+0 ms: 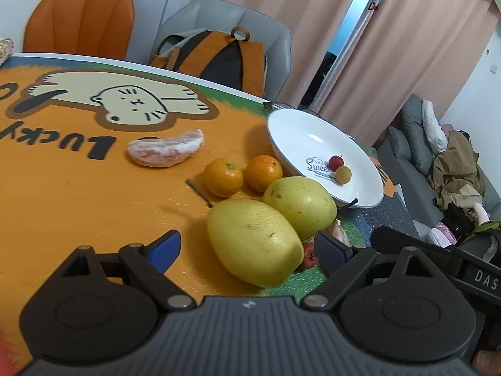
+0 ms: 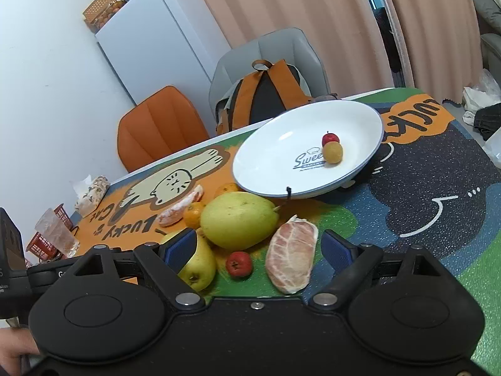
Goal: Organize fruits
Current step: 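Move both open grippers back toward the remaining fruit pile, then grasp the yellow pomelo with the left gripper while the right gripper grasps the green pear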
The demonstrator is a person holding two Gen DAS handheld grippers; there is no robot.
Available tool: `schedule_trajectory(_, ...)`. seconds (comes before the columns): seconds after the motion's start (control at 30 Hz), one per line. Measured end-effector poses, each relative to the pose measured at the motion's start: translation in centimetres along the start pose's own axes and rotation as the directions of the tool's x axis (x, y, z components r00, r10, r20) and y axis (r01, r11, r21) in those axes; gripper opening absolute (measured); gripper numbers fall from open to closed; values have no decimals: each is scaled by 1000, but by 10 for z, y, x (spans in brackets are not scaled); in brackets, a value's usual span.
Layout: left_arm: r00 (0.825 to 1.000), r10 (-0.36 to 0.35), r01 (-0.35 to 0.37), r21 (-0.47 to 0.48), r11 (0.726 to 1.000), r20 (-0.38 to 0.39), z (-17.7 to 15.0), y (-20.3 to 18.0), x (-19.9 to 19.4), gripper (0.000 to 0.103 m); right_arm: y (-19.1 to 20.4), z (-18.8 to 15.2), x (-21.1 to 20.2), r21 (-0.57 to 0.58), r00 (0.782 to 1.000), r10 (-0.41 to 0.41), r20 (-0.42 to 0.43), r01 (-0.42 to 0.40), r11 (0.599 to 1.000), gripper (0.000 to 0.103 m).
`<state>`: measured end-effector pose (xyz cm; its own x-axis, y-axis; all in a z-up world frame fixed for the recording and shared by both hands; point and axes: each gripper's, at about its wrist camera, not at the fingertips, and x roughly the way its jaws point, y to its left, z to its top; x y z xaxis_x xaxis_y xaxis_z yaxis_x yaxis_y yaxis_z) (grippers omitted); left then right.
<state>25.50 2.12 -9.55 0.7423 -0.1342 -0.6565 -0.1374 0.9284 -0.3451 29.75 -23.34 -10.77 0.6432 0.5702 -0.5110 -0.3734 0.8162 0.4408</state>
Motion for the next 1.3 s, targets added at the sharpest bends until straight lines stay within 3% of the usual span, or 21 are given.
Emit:
schedule_trajectory(0.6, 999, 0, 0, 2, 1000, -36, -5, -10, 34, 90, -10, 1, 7, 6, 1000, -12, -18, 13, 1000, 87)
schedule_trajectory(0.67, 1000, -1, 1, 2, 1000, -29, -5, -10, 34, 86, -8, 2, 8, -1, 1000, -12, -19, 12, 1000, 87)
schedule_trajectory(0.77, 1000, 18, -18, 4, 1000, -13, -4, -8, 33, 72, -5, 2, 10, -9, 1000, -14, -22, 14, 1000, 87)
schedule_trajectory(1.3, 999, 49, -48, -33, 998, 22, 2, 26, 9, 71, 21, 6, 33, -45, 1000, -12, -29, 11, 999, 88)
